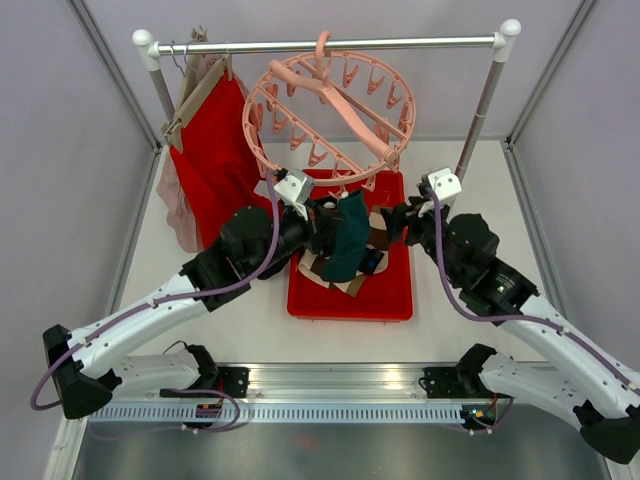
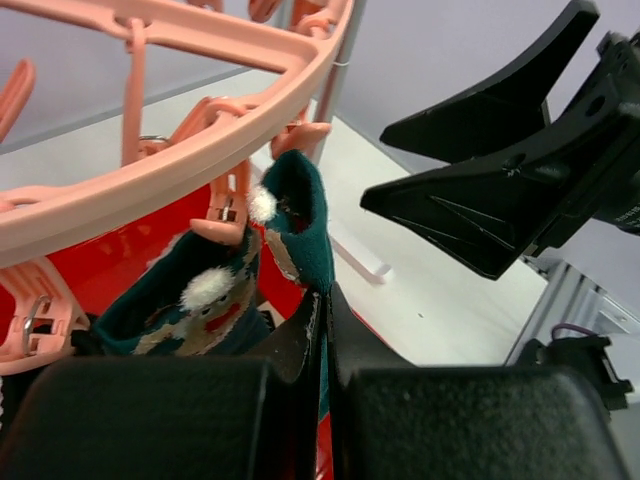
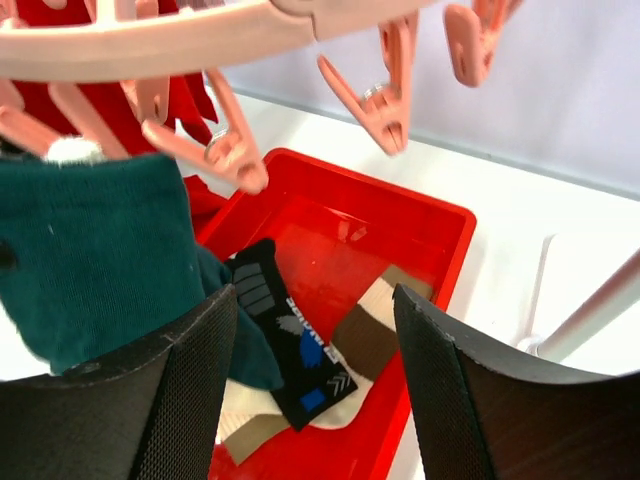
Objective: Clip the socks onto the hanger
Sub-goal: Pick up the sock from the bin, then open the clamp at the hanger.
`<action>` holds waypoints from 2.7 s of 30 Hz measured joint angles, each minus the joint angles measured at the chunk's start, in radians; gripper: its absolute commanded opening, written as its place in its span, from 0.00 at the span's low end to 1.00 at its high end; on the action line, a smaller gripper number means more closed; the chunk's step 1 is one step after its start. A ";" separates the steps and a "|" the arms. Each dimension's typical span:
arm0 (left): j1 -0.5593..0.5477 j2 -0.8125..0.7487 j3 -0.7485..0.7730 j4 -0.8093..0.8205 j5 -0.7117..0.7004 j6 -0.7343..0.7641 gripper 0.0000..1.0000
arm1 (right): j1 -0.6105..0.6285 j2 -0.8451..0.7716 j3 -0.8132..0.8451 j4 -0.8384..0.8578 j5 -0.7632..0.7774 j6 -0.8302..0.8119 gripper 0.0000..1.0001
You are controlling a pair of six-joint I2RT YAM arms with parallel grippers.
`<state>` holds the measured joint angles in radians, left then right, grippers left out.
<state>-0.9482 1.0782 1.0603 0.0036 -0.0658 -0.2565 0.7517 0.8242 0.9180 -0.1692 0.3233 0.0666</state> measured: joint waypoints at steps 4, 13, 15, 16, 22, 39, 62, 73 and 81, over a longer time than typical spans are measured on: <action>0.000 0.009 0.000 -0.021 -0.062 0.007 0.02 | -0.035 0.083 0.032 0.047 -0.023 -0.027 0.70; 0.000 0.001 0.000 -0.069 -0.147 0.029 0.02 | -0.113 0.123 0.082 0.127 -0.214 -0.085 0.68; 0.000 -0.005 0.000 -0.078 -0.156 0.035 0.02 | -0.113 0.127 0.083 0.137 -0.271 -0.097 0.67; 0.000 -0.008 0.000 -0.079 -0.163 0.038 0.02 | -0.113 0.128 0.083 0.140 -0.293 -0.101 0.67; 0.000 -0.017 0.000 -0.080 -0.173 0.051 0.02 | -0.113 0.147 0.087 0.141 -0.394 -0.129 0.67; 0.000 -0.017 0.000 -0.081 -0.180 0.068 0.02 | -0.116 0.225 0.126 0.187 -0.413 -0.162 0.65; 0.000 -0.028 -0.002 -0.081 -0.157 0.092 0.02 | -0.117 0.272 0.174 0.223 -0.437 -0.094 0.01; 0.000 -0.034 -0.058 -0.074 -0.132 0.092 0.02 | -0.117 0.273 0.216 0.180 -0.439 -0.035 0.00; 0.001 -0.034 -0.059 -0.042 -0.107 0.092 0.02 | -0.117 0.278 0.229 0.159 -0.437 -0.017 0.00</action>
<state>-0.9470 1.0439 1.0012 -0.0380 -0.1730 -0.1646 0.6346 1.1027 1.1465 -0.0097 -0.1135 0.0494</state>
